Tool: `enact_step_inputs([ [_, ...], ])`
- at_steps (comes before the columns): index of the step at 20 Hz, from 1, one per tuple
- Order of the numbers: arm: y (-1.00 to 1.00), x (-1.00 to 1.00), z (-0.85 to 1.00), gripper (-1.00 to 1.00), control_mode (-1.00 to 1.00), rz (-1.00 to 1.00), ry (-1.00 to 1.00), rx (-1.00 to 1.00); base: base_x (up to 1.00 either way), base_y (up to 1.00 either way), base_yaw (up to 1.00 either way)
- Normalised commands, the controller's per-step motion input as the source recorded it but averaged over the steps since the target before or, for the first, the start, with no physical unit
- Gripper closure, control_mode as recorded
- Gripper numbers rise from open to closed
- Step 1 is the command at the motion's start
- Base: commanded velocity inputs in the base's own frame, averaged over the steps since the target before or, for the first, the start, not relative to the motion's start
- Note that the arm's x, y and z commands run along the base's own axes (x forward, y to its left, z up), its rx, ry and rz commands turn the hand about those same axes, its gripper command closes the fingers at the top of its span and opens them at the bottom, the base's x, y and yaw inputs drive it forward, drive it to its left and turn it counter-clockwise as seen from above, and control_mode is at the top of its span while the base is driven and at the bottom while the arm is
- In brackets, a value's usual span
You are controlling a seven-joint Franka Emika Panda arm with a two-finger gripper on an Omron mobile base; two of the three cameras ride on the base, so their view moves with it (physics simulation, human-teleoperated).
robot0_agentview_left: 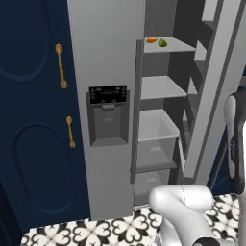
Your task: Grab a lemon wedge from the fridge and one ice cube from the ice bowl, and put them in the glass of lemonade.
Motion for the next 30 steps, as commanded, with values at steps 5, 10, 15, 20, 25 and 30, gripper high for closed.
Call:
enact_step_inputs([
  [5, 0.93, 0.11, -0.22, -1.0, -1.0, 0.0, 0.15, -0.59, 0.0, 0.0, 0.0],
  [10, 0.43, 0.49, -0.31, -1.0, -1.0, 0.0, 0.17, -0.47, 0.0, 0.0, 0.0],
  [15, 0.01, 0.79, -0.14, -1.0, -1.0, 0.0, 0.22, -0.24, 0.0, 0.0, 0.0],
  [20, -0.06, 0.96, -0.01, -1.0, -1.0, 0.0, 0.13, -0.09, 0.0, 0.0, 0.0],
  [25, -0.46, 0.83, 0.0, -1.0, -1.0, 0.0, 0.05, -0.01, 0.0, 0.0, 0.0],
  [30, -0.65, 0.66, -0.04, -1.0, -1.0, -0.01, 0.07, -0.01, 0.0, 0.0, 0.0],
])
